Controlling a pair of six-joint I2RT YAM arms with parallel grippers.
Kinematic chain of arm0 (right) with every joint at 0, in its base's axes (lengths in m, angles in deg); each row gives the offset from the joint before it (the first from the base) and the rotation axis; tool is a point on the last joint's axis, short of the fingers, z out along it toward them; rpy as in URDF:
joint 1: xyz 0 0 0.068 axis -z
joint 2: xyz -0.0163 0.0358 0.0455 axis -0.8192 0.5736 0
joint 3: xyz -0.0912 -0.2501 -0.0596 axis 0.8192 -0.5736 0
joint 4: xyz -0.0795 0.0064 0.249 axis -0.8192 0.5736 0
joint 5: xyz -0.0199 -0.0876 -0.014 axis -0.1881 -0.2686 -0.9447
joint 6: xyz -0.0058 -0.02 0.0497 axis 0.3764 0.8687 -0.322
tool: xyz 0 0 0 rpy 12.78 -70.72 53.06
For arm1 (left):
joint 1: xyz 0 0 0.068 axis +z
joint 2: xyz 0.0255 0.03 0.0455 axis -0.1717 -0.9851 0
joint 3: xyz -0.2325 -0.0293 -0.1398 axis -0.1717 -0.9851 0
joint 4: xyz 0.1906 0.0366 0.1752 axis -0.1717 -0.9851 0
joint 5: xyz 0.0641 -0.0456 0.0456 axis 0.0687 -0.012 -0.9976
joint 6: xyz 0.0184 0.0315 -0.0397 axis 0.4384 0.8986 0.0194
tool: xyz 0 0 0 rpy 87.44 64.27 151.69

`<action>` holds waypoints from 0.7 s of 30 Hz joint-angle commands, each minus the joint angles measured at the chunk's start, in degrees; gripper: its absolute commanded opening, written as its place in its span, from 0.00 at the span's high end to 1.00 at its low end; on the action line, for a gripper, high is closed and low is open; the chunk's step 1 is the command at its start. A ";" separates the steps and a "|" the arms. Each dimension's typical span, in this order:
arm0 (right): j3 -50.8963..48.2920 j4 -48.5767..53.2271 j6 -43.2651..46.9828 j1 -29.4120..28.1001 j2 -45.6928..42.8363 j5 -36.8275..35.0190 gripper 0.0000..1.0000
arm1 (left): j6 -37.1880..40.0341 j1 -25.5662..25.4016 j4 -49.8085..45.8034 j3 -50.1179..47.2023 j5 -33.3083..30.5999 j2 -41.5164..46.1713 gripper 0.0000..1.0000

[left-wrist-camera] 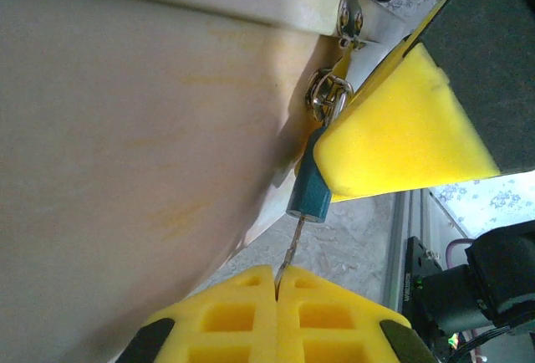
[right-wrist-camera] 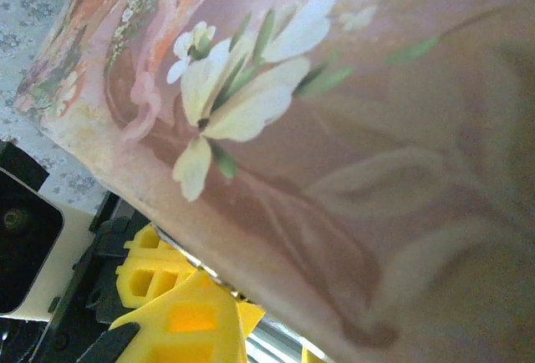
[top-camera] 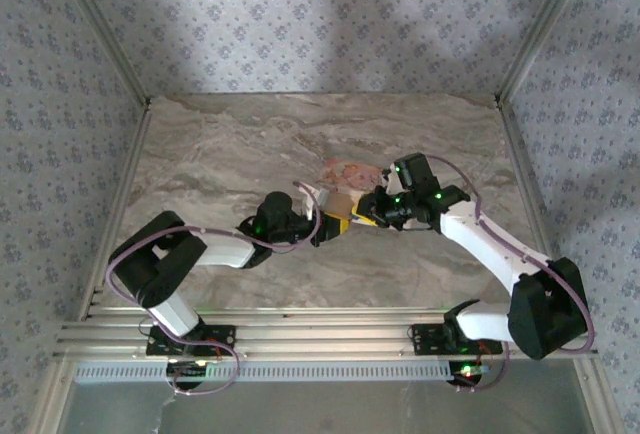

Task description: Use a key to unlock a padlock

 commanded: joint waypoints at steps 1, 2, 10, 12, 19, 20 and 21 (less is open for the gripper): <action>1.07 2.99 2.38 -2.23 0.44 5.05 1.00 | 1.86 0.28 5.21 3.68 -1.93 -0.41 1.00; 0.86 2.43 2.01 -2.41 0.57 5.29 1.00 | 2.48 -0.19 4.99 3.87 -2.50 -0.50 1.00; 0.95 2.18 2.61 -3.71 2.06 5.13 1.00 | -8.00 0.54 21.11 3.42 -0.66 -5.14 1.00; 0.47 1.24 2.75 -3.76 1.99 5.81 1.00 | -10.01 1.28 24.40 3.36 0.54 -6.40 1.00; -0.02 2.39 5.82 -3.08 2.71 8.17 1.00 | -12.76 2.63 29.63 4.53 6.83 -8.68 1.00; -0.06 2.84 6.33 -2.91 2.90 7.89 1.00 | -12.69 2.64 28.92 4.76 7.10 -8.47 1.00; -0.16 3.16 6.61 -2.89 3.04 7.53 1.00 | -12.11 2.64 27.95 4.87 6.86 -8.06 1.00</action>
